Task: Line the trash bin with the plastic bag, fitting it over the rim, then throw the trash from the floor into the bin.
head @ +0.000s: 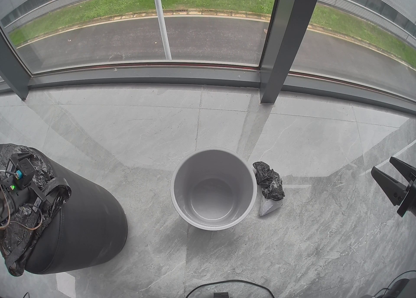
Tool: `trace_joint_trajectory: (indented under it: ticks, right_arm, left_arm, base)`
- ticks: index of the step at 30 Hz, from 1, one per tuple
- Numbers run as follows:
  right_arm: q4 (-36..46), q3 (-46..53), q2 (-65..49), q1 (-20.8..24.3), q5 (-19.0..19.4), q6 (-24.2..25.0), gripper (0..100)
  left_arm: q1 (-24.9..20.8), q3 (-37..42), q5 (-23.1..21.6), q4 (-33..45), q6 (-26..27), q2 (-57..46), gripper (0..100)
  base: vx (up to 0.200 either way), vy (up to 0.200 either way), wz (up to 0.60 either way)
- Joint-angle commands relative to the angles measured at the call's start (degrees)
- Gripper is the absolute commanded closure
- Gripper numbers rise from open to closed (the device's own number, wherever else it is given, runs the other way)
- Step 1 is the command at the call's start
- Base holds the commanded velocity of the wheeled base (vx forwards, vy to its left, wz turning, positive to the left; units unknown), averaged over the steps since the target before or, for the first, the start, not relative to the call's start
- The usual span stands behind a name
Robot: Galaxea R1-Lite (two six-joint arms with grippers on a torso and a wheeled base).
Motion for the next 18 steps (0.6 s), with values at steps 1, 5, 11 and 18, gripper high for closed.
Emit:
trace_joint_trajectory:
  ticks: [1,5,11,18]
  right_arm:
    - [0.04,0.05,-0.09,0.12,0.02,-0.01,0]
    - [-0.05,0.23,-0.09,0.12,0.11,-0.01,0]
    - [-0.05,0.23,-0.18,0.12,0.11,-0.01,0]
    - [0.04,0.4,-0.09,0.12,0.28,-0.01,0]
  left_arm:
    - [-0.69,-1.64,1.18,-0.25,-0.1,3.55,0]
    - [-2.97,-2.43,2.93,-0.25,-0.54,3.46,0]
    - [-4.55,-2.96,4.16,-0.25,-1.33,3.19,100]
    - [-6.49,-5.42,2.14,-0.33,-10.21,2.84,100]
  base:
    - [0.0,0.0,0.0]
    - [0.0,0.0,0.0]
    - [0.0,0.0,0.0]
    - [0.0,0.0,0.0]
